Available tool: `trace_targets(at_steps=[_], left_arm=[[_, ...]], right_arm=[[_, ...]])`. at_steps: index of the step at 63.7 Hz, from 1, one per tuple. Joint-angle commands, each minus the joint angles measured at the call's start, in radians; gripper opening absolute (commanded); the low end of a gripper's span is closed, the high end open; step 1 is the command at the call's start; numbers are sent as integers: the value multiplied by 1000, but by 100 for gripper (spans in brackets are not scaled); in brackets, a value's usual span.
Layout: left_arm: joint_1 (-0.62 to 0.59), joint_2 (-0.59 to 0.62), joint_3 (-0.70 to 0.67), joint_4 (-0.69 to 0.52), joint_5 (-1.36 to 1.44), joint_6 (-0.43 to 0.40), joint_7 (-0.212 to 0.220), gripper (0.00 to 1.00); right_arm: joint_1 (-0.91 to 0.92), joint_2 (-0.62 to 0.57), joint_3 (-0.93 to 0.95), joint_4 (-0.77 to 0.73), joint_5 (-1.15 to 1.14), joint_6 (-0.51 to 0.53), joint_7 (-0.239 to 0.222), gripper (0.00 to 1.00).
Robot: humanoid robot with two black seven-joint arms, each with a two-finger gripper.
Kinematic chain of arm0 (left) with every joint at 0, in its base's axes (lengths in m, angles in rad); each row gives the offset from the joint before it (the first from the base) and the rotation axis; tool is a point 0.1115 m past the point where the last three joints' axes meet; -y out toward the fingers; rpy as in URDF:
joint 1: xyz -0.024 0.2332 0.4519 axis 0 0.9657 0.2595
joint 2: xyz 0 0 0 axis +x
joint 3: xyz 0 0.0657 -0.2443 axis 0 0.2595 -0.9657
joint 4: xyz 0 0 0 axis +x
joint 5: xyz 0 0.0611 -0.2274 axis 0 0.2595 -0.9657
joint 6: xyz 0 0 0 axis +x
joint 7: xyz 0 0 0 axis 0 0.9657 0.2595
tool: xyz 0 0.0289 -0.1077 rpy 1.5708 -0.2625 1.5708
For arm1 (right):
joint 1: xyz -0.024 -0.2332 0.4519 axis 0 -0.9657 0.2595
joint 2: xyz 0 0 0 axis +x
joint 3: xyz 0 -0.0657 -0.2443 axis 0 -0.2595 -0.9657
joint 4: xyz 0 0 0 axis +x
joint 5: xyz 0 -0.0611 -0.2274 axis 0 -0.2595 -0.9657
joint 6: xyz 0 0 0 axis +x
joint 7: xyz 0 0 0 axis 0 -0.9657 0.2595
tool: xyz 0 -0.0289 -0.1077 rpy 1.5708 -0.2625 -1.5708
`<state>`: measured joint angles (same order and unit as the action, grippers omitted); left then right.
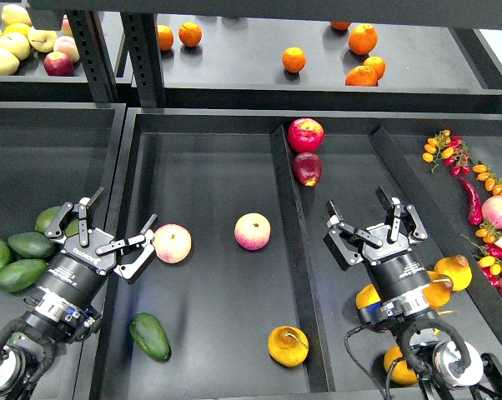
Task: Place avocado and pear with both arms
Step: 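Lower the left gripper toward the dark green avocado nearest the robot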
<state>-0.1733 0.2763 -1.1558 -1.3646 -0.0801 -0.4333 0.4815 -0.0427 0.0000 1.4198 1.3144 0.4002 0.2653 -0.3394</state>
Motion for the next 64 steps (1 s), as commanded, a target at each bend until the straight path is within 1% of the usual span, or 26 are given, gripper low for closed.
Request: trace_targets(at_steps=[1, 9, 12, 21, 27, 29, 39, 42, 47, 53, 57, 61, 64], left_arm=[[-89, 104, 103, 4, 0, 1, 7, 99], [-198, 164, 209, 22, 2, 7, 7, 99], [-248, 185, 254, 35, 2, 21, 7, 99], [-389, 204, 352, 91, 2, 36, 7, 99], [-445, 205, 402, 121, 2, 35, 7, 99], [-477, 219, 447, 137, 3, 34, 7, 99], [-548, 300, 590, 141, 3, 22, 7, 99], [-589, 329, 666, 139, 8, 18, 7, 99], [-646, 340, 764, 136, 8, 2, 7, 99], [-733, 340, 912, 136, 10, -24, 7, 99], [-810, 339, 1031, 134, 26, -30, 7, 99], [-868, 336, 1113, 133, 48, -35, 7, 99], [-934, 323, 1200, 131, 62, -42, 7, 99]], right_arm=[[12, 0, 1, 0, 0, 2, 0, 100], [26, 0, 7, 0, 0, 0, 2, 100], [38, 0, 24, -1, 0, -1, 2, 100], [90, 0, 88, -18, 8, -26, 0, 100], [116, 0, 131, -23, 17, -67, 2, 100], [121, 0, 137, -23, 17, -84, 2, 100], [122, 0, 137, -23, 15, -89, 2, 100], [121, 0, 139, -23, 15, -89, 2, 100], [119, 0, 139, -23, 14, -89, 2, 100], [119, 0, 139, -23, 14, -86, 2, 100], [119, 0, 137, -23, 12, -86, 2, 100], [119, 0, 139, -23, 12, -86, 2, 100], [119, 0, 137, -23, 12, -86, 2, 100]])
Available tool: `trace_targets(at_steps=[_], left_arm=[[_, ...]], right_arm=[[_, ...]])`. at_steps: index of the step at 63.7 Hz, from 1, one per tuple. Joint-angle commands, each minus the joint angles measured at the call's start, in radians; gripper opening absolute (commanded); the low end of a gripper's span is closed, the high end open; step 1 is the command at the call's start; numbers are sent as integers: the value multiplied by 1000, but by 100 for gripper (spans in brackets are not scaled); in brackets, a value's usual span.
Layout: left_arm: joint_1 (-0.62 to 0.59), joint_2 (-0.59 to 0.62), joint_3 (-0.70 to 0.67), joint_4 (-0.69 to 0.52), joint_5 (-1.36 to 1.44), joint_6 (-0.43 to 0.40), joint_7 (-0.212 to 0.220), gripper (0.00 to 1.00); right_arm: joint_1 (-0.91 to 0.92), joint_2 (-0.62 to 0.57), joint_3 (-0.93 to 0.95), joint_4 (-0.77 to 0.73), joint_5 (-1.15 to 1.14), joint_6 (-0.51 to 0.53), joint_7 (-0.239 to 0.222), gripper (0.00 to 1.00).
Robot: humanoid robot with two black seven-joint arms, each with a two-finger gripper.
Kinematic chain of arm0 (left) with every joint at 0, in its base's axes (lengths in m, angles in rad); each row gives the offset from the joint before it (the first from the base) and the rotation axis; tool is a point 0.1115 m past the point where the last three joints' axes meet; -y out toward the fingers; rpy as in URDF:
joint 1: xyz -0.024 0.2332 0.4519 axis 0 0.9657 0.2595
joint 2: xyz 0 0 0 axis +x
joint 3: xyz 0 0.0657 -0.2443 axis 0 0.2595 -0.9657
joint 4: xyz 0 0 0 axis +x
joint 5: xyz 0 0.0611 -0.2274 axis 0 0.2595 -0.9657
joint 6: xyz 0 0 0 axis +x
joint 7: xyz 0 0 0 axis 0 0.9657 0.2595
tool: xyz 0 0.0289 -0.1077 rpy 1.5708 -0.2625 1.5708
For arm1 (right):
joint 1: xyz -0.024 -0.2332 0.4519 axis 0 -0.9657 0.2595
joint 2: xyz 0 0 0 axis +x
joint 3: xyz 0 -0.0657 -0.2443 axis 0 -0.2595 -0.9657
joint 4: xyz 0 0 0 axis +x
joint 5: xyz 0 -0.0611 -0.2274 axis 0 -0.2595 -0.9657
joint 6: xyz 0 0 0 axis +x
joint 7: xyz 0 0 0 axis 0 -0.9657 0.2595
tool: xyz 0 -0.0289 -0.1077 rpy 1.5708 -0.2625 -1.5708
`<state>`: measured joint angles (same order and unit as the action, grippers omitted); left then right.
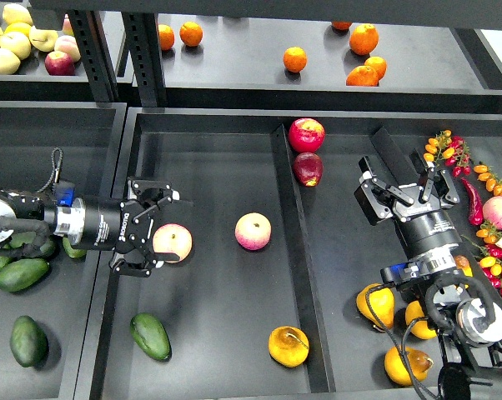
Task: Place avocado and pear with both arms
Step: 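Lower the left gripper toward the dark green avocado nearest the robot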
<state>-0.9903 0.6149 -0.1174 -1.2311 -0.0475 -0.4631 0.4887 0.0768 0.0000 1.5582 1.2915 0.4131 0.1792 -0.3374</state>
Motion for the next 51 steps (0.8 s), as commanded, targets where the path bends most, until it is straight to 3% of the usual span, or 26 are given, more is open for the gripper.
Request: trace_targets(at_steps=[1, 9, 16, 39, 51], left_arm=[[-126, -17, 174, -2, 29, -14, 0, 99], [-226, -67, 326, 1, 32, -11, 0, 99], [-243, -92, 404, 10, 29, 6, 0, 99], [-232, -141, 452, -1, -161, 218, 0, 99], [-234, -204, 519, -4, -164, 262, 0, 99]], right_arm=[[0, 0, -3, 0, 0, 0, 0, 100], [-2, 0, -9, -1, -2, 0, 0, 100], [-2, 0, -13, -4, -4, -1, 0, 100], [-2, 0, -13, -31, -5, -1, 0, 100], [0, 0, -17, -28, -8, -3, 0, 100]])
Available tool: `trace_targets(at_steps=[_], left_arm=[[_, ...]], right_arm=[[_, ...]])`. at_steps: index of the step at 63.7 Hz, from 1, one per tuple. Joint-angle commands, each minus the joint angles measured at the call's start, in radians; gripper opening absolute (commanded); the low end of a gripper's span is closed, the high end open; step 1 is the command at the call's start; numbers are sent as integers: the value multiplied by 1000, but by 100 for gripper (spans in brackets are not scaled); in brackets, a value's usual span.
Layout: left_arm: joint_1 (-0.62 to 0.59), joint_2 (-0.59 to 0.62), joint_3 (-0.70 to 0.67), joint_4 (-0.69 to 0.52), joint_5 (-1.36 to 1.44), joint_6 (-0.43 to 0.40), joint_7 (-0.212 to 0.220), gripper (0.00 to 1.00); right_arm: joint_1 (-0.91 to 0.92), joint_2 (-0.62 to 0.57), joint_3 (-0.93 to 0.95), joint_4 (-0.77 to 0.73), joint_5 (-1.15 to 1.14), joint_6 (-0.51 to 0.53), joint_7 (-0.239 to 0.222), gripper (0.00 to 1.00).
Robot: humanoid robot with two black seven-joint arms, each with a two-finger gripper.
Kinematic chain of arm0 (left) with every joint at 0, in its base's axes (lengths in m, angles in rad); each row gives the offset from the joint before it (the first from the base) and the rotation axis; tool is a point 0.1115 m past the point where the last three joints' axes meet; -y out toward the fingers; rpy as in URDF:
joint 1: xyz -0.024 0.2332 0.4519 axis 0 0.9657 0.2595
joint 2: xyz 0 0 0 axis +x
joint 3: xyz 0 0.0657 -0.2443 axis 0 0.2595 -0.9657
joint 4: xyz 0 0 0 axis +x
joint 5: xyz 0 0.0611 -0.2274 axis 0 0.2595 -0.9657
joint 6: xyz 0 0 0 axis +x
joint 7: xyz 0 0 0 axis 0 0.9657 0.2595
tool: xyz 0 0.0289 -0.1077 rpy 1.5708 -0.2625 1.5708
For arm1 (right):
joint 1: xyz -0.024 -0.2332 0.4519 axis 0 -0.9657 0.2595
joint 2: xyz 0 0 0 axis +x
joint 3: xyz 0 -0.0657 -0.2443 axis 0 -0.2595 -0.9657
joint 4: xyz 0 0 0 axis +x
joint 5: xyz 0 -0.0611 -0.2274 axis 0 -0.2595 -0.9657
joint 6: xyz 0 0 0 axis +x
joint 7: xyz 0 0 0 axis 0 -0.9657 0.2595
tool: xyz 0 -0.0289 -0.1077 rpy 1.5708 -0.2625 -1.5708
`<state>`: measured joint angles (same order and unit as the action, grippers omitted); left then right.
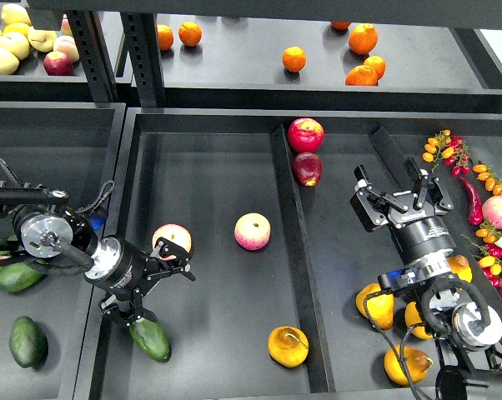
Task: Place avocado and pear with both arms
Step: 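Lower the left gripper toward the dark green avocado nearest the robot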
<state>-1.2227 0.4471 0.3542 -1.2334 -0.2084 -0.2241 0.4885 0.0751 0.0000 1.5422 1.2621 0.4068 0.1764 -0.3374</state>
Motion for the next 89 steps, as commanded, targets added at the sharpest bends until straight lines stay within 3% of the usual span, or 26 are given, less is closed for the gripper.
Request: trace_targets(at_steps=[1, 14, 45, 89], left_arm=[[-1, -44, 63, -1, -2, 29, 0, 99], [0, -110, 170, 0, 1, 141, 0, 99], [43, -197, 198, 71, 6, 235, 0, 99], [94, -212, 238, 181, 7, 226, 0, 99]], right_arm=[[2, 0, -1, 2, -2, -2, 0, 100], [0, 0, -1, 3, -2, -2, 0, 100], [0, 0, -2, 8, -2, -2, -2, 100], [-1, 0, -1, 8, -2, 3, 0, 100]])
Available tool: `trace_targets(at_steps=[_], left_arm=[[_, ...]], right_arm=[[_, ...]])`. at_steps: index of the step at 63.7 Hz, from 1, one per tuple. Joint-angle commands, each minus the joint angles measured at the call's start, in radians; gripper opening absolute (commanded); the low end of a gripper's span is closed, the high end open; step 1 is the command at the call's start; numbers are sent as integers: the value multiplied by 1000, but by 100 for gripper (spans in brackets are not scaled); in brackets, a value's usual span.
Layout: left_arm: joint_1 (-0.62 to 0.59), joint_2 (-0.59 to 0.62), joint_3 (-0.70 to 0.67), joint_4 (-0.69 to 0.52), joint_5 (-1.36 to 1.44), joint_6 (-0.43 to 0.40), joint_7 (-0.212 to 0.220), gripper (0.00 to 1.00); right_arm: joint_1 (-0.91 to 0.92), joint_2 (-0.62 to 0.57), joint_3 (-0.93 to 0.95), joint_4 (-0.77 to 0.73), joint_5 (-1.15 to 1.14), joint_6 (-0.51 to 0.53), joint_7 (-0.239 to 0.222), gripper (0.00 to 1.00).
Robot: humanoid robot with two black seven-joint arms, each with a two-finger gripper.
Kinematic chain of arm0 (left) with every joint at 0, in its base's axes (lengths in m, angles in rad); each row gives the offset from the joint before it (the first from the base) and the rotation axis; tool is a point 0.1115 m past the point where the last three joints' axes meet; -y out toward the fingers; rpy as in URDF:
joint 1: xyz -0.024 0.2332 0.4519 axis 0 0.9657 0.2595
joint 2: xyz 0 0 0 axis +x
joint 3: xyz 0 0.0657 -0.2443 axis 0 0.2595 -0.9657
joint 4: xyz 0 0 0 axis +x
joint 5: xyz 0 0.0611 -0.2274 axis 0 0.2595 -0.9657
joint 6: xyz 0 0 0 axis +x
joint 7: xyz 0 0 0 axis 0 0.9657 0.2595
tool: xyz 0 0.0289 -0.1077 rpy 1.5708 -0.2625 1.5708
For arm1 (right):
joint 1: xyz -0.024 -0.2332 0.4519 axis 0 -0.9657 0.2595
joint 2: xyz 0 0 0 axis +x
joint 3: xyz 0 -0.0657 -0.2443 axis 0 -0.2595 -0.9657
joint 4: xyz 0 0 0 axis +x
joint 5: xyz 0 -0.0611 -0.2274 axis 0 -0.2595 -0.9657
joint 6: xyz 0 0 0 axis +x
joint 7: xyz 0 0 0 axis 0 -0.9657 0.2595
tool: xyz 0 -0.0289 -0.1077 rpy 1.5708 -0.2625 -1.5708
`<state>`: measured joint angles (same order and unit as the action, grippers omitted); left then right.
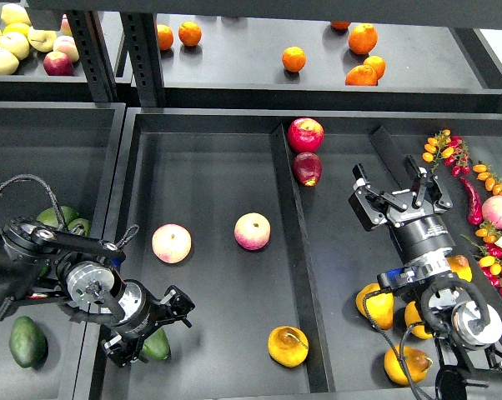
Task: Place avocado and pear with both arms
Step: 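Lower the left gripper toward the dark green avocado nearest the robot, then close the left gripper on the avocado and lift it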
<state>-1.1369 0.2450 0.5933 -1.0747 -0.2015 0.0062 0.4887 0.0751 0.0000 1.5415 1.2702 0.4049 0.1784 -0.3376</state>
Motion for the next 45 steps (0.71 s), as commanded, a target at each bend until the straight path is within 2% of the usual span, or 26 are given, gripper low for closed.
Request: trace_targets(at_steps=[1, 32, 45], left_arm=[[8, -13, -1, 25, 1, -6, 0, 98], [8, -29, -15, 68, -3, -9, 0, 96], [8, -38, -15, 110, -4, -41, 0, 94]], right_arm=[[-1, 0, 0, 0, 0, 1, 0, 100], [-1, 0, 0, 0, 0, 3, 0, 100], [-1, 0, 0, 0, 0, 6, 0, 100]])
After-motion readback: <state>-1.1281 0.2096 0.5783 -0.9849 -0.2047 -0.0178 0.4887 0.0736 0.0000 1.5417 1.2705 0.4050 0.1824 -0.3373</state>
